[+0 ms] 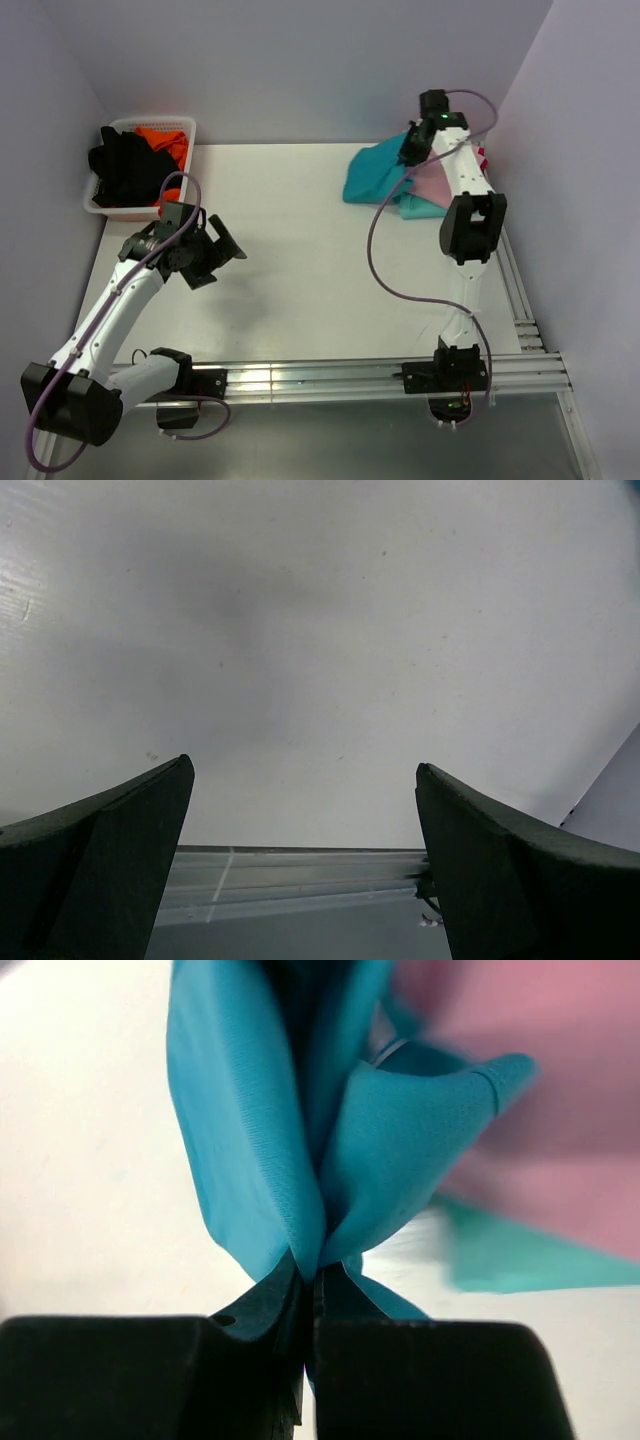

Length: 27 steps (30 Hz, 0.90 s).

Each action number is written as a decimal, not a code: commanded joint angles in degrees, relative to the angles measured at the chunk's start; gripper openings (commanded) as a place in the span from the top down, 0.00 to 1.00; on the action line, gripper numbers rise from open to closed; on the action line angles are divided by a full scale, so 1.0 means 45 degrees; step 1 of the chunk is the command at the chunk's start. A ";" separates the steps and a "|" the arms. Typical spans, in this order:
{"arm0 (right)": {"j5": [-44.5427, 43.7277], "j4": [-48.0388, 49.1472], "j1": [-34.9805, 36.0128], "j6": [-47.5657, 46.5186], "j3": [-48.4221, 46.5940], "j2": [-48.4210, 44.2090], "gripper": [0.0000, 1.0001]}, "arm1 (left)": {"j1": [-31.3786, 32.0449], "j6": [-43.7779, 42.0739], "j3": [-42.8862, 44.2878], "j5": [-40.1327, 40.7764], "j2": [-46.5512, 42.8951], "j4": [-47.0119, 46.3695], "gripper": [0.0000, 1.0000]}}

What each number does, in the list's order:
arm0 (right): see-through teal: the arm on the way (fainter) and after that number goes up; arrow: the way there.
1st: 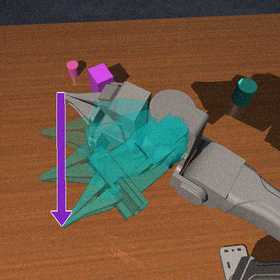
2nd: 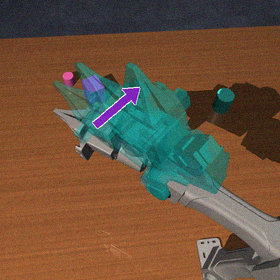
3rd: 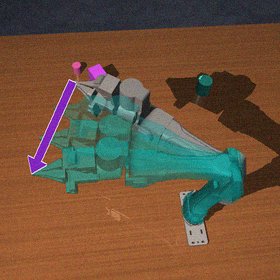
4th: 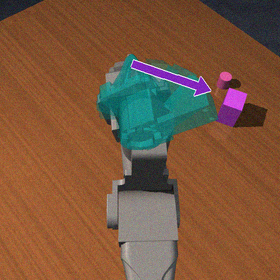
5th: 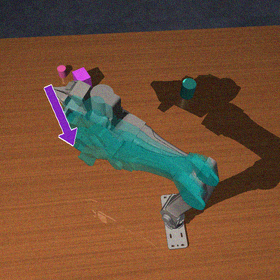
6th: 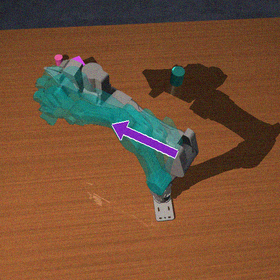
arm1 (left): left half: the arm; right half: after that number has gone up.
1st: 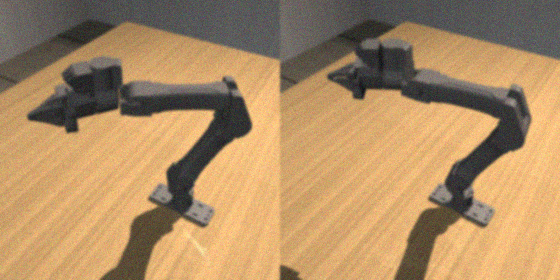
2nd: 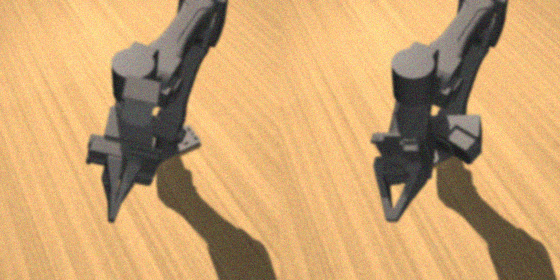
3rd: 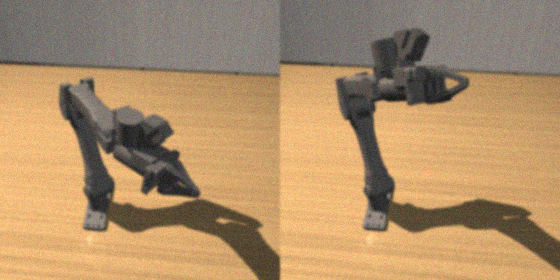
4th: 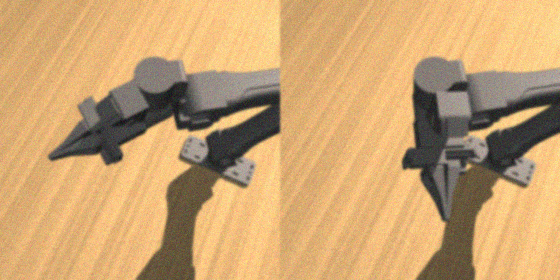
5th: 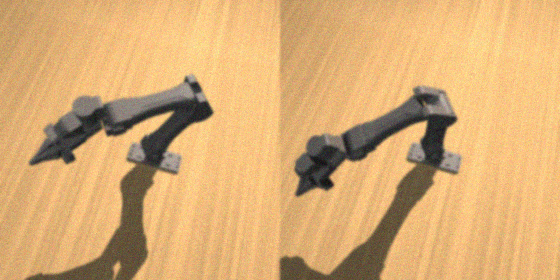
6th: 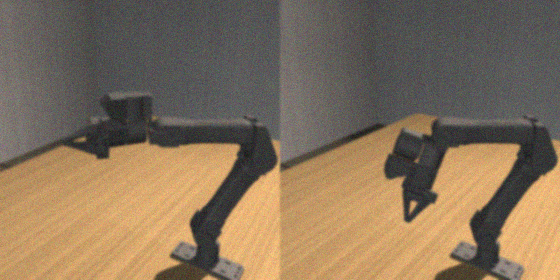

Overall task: Fold and stack the t-shirts
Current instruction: Neatly place the folded tshirt to the corner

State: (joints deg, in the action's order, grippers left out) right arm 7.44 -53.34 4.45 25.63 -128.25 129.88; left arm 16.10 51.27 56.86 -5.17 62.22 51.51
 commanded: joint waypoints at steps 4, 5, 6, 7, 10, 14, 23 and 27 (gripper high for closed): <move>-0.0211 -0.0724 -0.2899 -0.0207 -0.0876 0.0179 1.00 | 0.0036 0.0424 -0.1403 -0.0394 -0.0954 -0.0839 0.01; -0.0054 -0.0686 -0.3541 -0.0110 -0.0973 0.0296 1.00 | 0.0036 0.0463 -0.1502 -0.0414 -0.1051 -0.0840 0.00; 0.0083 -0.0724 -0.3837 -0.0070 -0.1070 0.0394 1.00 | 0.0036 0.0463 -0.1561 -0.0414 -0.1072 -0.0840 0.00; 0.0452 -0.0724 -0.4130 -0.0012 -0.1284 0.0607 1.00 | 0.0036 0.0424 -0.1600 -0.0394 -0.1072 -0.0744 0.01; 0.0923 -0.0666 -0.4952 0.0125 -0.1772 0.0979 1.00 | 0.0036 0.0327 -0.1503 -0.0258 -0.1150 -0.0587 0.01; 0.1256 -0.0627 -0.5441 0.0262 -0.2087 0.1390 1.00 | 0.0055 0.0268 -0.1405 -0.0141 -0.1111 -0.0353 0.01; 0.1159 -0.0861 -0.6359 0.0554 -0.2848 0.2639 1.00 | 0.0056 0.0248 -0.1327 0.0288 -0.1716 0.0468 0.00; 0.1158 -0.1036 -0.6944 0.0691 -0.3239 0.3206 1.00 | 0.0056 0.0287 -0.1464 0.0348 -0.2028 0.0742 0.00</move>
State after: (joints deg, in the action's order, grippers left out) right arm 13.76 -57.65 -22.68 27.18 -139.94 142.37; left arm 16.12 52.38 49.71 -4.73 54.89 53.41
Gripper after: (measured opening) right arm 0.022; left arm 0.995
